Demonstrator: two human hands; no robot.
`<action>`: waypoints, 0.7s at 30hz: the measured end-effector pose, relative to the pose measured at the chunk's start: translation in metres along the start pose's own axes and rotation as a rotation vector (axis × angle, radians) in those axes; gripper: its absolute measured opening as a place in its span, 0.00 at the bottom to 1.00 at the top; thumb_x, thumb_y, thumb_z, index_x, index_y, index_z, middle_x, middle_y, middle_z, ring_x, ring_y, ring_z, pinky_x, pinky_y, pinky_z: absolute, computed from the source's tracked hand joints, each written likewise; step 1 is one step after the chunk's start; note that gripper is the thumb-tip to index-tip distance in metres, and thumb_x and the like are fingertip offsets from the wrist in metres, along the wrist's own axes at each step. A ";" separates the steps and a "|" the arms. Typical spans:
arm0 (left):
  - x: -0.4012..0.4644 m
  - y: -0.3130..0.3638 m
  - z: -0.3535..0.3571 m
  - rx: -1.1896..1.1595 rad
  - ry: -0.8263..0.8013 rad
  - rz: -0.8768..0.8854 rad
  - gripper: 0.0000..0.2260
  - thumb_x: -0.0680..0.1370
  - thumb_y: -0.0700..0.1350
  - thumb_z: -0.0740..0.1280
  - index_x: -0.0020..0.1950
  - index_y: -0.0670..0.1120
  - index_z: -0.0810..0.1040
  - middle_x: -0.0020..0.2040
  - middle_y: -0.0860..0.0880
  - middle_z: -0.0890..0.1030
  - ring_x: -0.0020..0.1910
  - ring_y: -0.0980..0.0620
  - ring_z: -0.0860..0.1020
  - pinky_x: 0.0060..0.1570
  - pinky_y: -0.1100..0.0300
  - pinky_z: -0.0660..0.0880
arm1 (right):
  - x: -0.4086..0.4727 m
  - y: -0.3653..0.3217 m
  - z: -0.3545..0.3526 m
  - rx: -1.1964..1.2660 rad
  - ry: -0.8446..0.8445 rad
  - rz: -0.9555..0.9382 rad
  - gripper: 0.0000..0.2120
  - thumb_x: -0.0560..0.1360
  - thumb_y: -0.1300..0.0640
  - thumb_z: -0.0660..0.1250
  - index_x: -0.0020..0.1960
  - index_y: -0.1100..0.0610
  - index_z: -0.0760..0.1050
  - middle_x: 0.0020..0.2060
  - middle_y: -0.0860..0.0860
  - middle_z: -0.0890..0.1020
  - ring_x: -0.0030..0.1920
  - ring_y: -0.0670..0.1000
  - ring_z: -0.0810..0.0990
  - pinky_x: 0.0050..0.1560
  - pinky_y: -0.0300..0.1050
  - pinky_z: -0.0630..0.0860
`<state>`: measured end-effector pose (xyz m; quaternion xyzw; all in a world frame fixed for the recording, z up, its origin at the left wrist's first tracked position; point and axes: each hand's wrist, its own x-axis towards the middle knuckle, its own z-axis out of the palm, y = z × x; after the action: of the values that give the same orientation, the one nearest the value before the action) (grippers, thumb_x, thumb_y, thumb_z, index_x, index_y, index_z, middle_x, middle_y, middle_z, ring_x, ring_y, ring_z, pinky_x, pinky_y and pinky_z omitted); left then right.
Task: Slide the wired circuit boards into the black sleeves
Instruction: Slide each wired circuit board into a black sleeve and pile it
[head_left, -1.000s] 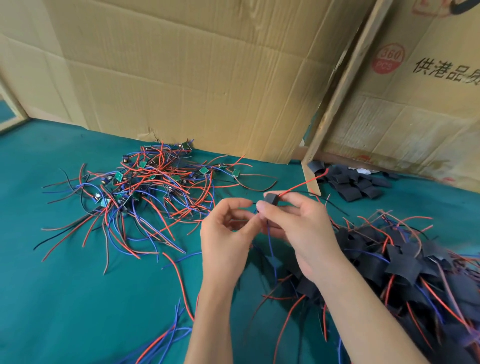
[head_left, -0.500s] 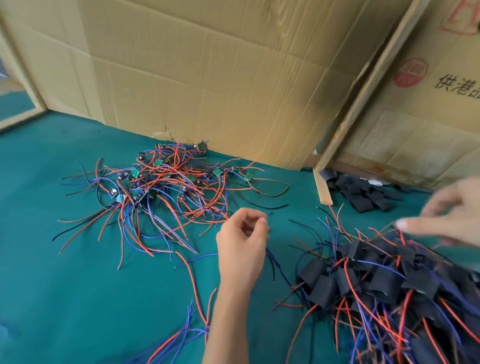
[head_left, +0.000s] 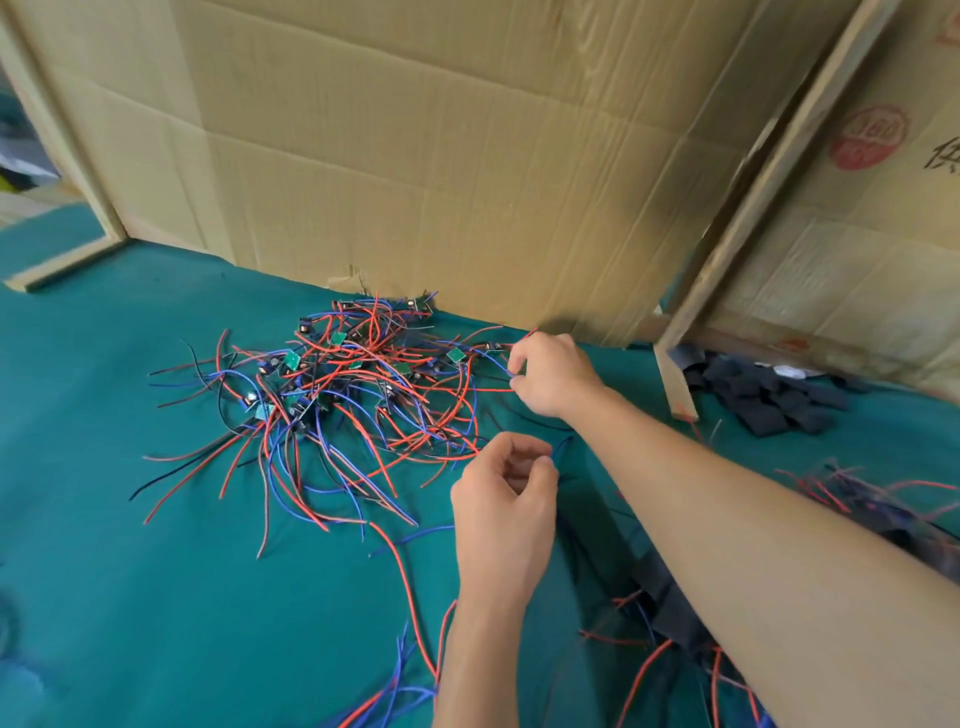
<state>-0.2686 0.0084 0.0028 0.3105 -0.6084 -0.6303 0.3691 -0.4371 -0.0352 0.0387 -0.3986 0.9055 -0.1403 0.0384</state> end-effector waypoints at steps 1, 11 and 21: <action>0.000 0.000 0.000 -0.002 0.000 0.000 0.09 0.75 0.36 0.68 0.42 0.49 0.81 0.37 0.49 0.83 0.38 0.45 0.82 0.46 0.44 0.81 | -0.002 0.001 -0.004 0.018 0.019 0.010 0.06 0.76 0.58 0.72 0.50 0.48 0.82 0.60 0.57 0.81 0.62 0.60 0.78 0.61 0.47 0.76; -0.001 0.004 0.001 -0.118 -0.060 -0.038 0.08 0.77 0.33 0.68 0.45 0.45 0.82 0.37 0.48 0.85 0.38 0.50 0.84 0.41 0.53 0.80 | -0.071 0.029 -0.113 0.340 0.365 -0.017 0.11 0.65 0.54 0.83 0.39 0.48 0.81 0.36 0.47 0.84 0.38 0.46 0.81 0.43 0.42 0.75; -0.010 0.023 0.004 -0.699 -0.565 -0.213 0.19 0.85 0.46 0.57 0.43 0.47 0.85 0.38 0.51 0.83 0.37 0.59 0.81 0.38 0.67 0.77 | -0.187 0.010 -0.061 0.019 0.465 -0.481 0.05 0.72 0.68 0.71 0.41 0.59 0.79 0.40 0.53 0.81 0.38 0.58 0.81 0.38 0.54 0.78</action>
<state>-0.2646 0.0197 0.0259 0.0441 -0.4007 -0.8920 0.2045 -0.3281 0.1218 0.0864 -0.5578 0.7687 -0.2410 -0.1998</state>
